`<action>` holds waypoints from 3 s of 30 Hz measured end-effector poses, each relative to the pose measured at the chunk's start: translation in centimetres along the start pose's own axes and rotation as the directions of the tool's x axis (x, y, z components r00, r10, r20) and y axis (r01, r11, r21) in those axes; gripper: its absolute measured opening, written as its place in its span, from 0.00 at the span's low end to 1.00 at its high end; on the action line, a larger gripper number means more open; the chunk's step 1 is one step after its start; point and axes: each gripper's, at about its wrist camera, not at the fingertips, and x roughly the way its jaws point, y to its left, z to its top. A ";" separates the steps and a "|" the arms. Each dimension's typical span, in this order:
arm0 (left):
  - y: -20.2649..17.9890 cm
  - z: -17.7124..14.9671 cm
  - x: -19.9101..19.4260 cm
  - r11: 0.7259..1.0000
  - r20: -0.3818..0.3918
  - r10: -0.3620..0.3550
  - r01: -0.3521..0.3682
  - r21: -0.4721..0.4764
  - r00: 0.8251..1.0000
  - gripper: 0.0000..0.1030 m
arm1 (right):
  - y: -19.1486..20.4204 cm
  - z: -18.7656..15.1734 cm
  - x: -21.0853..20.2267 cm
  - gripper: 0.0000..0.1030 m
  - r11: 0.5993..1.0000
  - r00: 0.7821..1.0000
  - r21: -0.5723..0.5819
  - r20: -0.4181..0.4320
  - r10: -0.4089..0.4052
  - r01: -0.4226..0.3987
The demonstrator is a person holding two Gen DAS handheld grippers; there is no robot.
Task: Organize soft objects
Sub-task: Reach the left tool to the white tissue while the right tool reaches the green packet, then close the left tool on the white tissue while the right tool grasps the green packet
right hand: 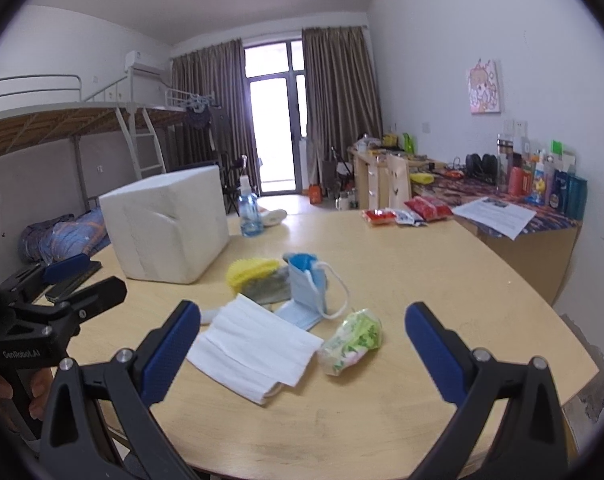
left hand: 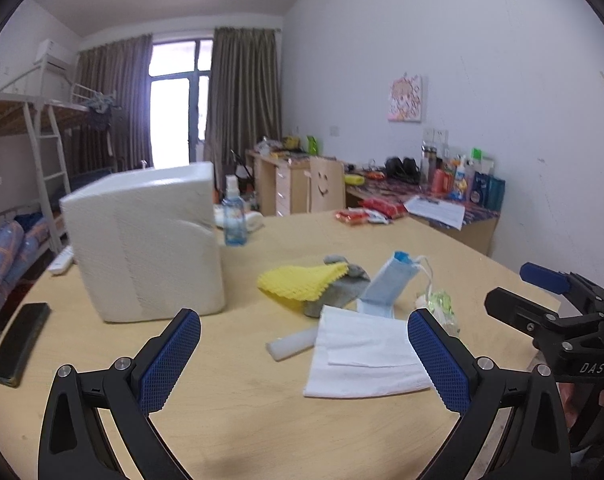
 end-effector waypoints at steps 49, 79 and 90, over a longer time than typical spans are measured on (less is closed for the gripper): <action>-3.3 -2.6 11.7 0.992 -0.393 -0.075 0.108 0.063 0.917 0.23 | -4.4 -1.3 8.5 0.74 0.995 0.927 0.048 -0.371 -0.062 0.086; -3.5 1.7 4.9 0.976 -0.150 -0.208 0.216 0.038 0.966 0.14 | -5.1 1.2 1.6 0.29 0.987 0.978 0.098 -0.175 -0.111 0.130; -3.4 5.2 -2.7 0.986 0.081 -0.157 0.151 0.078 0.984 0.14 | -3.1 4.0 -3.3 0.29 0.993 0.994 0.059 0.009 -0.106 0.105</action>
